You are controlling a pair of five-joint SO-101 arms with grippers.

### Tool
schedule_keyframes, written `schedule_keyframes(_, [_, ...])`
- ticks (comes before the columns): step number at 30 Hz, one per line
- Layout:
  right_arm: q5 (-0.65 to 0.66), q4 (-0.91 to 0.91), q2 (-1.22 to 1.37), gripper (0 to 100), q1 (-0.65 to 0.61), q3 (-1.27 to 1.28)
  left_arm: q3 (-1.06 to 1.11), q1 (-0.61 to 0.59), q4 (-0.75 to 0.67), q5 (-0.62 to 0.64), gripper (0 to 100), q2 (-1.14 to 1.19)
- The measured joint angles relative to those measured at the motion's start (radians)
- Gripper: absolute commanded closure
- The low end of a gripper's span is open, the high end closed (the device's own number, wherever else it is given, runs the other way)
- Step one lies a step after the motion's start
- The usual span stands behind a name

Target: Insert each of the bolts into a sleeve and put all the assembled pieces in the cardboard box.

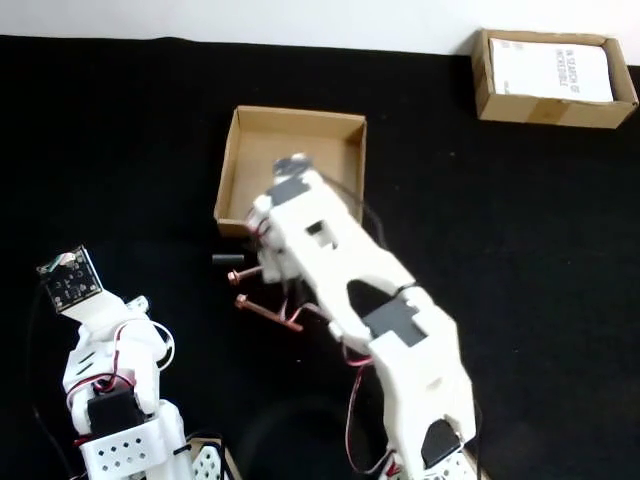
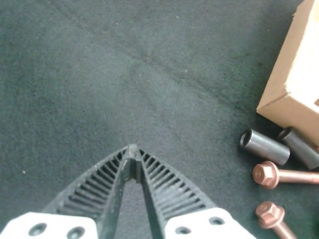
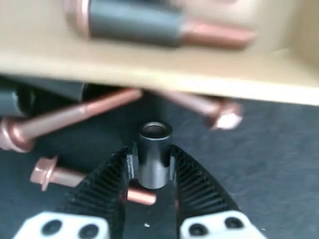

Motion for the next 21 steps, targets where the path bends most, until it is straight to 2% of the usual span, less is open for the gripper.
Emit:
schedule_keyframes(2, [0.0,0.029,-0.075,99.1,0.023,-0.052,0.0,0.0,0.0,0.009,99,0.0])
schedule_keyframes(6, [0.0,0.109,-0.235,99.1,0.029,-0.092,0.0,0.0,0.008,0.132,99,0.0])
schedule_keyframes(9, [0.0,0.186,-0.328,99.1,0.032,-0.094,0.0,0.0,0.077,0.161,99,0.0])
schedule_keyframes(15, [0.0,0.272,-0.497,99.1,0.074,-0.075,-0.152,0.0,0.308,0.069,99,0.0])
schedule_keyframes(21, [0.0,0.252,-0.733,99.1,0.114,0.133,-0.407,0.012,0.439,-0.069,99,0.026])
